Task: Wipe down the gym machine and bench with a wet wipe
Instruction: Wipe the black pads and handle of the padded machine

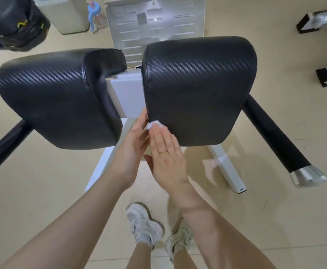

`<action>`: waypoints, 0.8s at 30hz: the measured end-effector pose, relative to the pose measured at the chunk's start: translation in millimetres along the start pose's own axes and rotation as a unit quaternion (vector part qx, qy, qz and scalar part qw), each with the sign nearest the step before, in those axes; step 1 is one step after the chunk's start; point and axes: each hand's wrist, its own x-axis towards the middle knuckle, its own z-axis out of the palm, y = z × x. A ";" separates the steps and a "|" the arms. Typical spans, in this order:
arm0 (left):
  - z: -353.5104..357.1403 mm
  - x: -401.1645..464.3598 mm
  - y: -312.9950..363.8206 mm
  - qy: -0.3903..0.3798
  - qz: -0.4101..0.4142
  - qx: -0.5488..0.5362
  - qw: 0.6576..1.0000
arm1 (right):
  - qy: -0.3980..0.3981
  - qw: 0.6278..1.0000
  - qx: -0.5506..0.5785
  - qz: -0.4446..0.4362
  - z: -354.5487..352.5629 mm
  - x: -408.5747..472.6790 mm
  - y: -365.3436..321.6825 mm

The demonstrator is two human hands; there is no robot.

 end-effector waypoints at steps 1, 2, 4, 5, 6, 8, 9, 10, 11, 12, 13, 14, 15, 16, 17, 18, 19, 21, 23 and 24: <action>-2.5 0.7 -0.3 -0.001 0.001 0.014 1.000 | 0.006 1.000 -0.009 -0.011 3.0 -2.1 2.7; -3.6 1.4 -1.0 -0.004 0.004 0.030 1.000 | 0.013 1.000 -0.022 -0.017 4.2 -3.7 8.1; -3.1 2.3 -1.7 -0.011 0.003 0.056 0.998 | 0.031 0.999 -0.037 0.011 -0.1 -10.3 28.2; -1.8 1.8 -1.6 -0.011 -0.003 0.063 0.998 | 0.040 0.997 -0.036 0.049 -5.3 -16.0 40.7; -0.1 1.9 -1.7 -0.008 -0.008 0.065 0.998 | 0.051 0.993 -0.030 0.098 -11.7 -21.9 54.1; 4.4 1.8 -2.4 0.004 -0.004 0.065 0.998 | 0.066 0.978 -0.019 0.195 -22.2 -32.5 76.5; 6.2 2.0 -2.2 0.011 -0.002 0.065 0.998 | 0.069 0.973 -0.011 0.222 -24.6 -35.9 82.7; 7.1 2.8 -2.4 0.017 -0.001 0.060 0.998 | 0.071 0.970 0.001 0.234 -23.8 -37.0 84.9; 6.4 3.6 -2.6 0.019 0.000 0.057 0.998 | 0.074 0.968 0.017 0.241 -22.3 -36.1 83.4; 5.4 4.2 -3.1 0.016 0.003 0.058 0.998 | 0.075 0.966 0.033 0.245 -19.5 -33.4 78.5; 3.8 4.4 -3.1 0.011 0.008 0.060 0.998 | 0.072 0.968 0.048 0.235 -15.8 -30.6 71.8; 1.9 4.1 -3.5 0.006 0.013 0.061 0.998 | 0.061 0.975 0.057 0.204 -11.7 -28.1 63.4; 0.3 3.2 -3.8 0.001 0.020 0.062 0.998 | 0.047 0.985 0.052 0.155 -6.6 -27.5 54.2; -0.5 2.6 -4.1 -0.005 0.026 0.066 0.997 | 0.036 0.993 0.031 0.106 -0.1 -28.2 44.8; -1.4 1.9 -4.3 -0.009 0.032 0.069 0.997 | 0.031 0.997 0.001 0.069 6.8 -28.8 36.4; -2.3 1.9 -5.0 -0.011 0.038 0.069 0.997 | 0.034 0.998 -0.020 0.048 13.5 -28.8 28.9; -3.3 2.1 -6.0 -0.014 0.043 0.067 0.997 | 0.046 0.998 -0.025 0.033 17.5 -26.7 22.5; -5.6 3.4 -8.8 -0.015 0.041 0.063 0.997 | 0.069 0.997 -0.018 -0.013 19.6 -22.0 18.0; -7.7 4.3 -10.9 -0.018 0.026 0.055 0.998 | 0.052 0.995 -0.050 -0.069 13.6 -19.7 25.8; -8.3 4.6 -11.0 -0.026 0.022 0.052 0.998 | 0.039 0.992 -0.080 -0.090 8.5 -18.1 32.3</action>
